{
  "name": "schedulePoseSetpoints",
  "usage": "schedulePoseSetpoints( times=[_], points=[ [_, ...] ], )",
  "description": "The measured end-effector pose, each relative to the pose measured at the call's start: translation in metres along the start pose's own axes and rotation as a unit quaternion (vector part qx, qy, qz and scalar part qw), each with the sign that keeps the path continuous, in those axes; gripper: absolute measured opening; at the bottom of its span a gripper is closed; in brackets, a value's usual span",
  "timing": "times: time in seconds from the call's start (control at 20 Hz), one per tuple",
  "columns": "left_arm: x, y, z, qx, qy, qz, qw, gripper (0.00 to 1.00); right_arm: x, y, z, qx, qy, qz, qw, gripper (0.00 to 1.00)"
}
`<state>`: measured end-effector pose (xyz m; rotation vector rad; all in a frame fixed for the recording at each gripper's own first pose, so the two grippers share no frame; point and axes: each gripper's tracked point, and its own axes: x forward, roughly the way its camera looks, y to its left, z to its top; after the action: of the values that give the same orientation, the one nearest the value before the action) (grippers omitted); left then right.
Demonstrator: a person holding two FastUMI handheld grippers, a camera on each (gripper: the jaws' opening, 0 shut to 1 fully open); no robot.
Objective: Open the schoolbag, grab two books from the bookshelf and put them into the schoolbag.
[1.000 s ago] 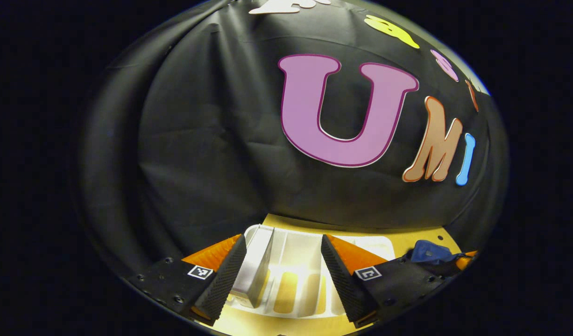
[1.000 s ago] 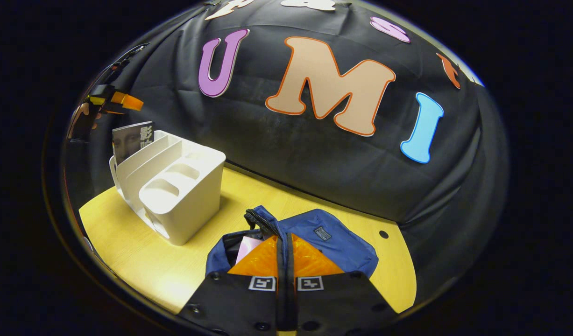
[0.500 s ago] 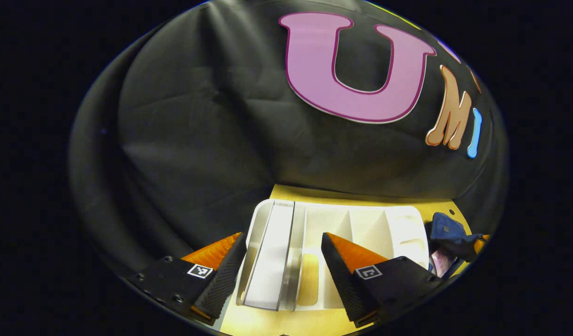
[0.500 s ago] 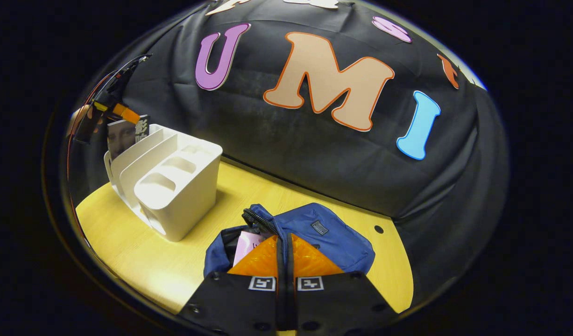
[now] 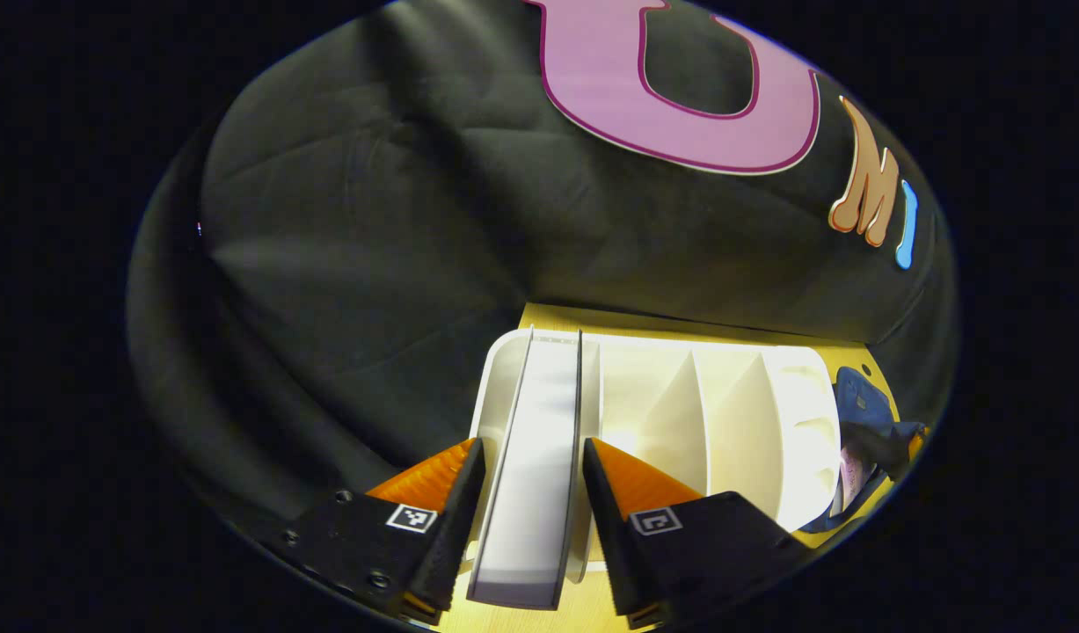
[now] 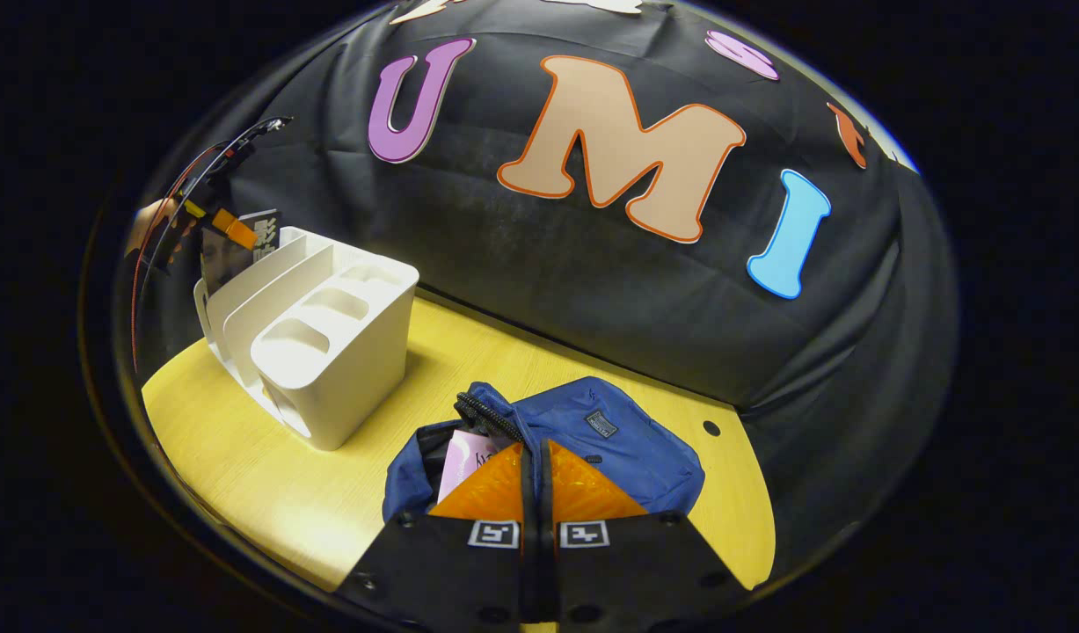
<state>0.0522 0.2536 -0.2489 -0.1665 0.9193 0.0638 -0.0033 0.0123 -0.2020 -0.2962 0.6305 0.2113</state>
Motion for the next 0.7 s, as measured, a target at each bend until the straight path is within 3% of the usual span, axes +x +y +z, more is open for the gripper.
schedulePoseSetpoints(
  times=[0.15, 0.25, 0.45, 0.7],
  points=[
    [0.005, -0.007, -0.009, -0.004, 0.015, 0.001, 1.0, 0.45, 0.001, 0.001, -0.001, 0.0, 0.0, 0.003, 1.0, 0.03],
    [0.002, -0.006, -0.01, -0.001, 0.02, 0.0, 1.0, 0.41, 0.001, 0.001, -0.001, -0.001, 0.0, 0.004, 1.0, 0.03],
    [-0.005, -0.001, 0.004, -0.01, -0.004, 0.029, 1.0, 0.38, 0.002, 0.002, -0.002, 0.0, -0.001, 0.008, 1.0, 0.03],
    [-0.03, -0.006, 0.028, -0.014, -0.04, 0.031, 0.999, 0.37, 0.002, 0.003, -0.002, 0.001, -0.003, 0.014, 1.0, 0.03]
  ],
)
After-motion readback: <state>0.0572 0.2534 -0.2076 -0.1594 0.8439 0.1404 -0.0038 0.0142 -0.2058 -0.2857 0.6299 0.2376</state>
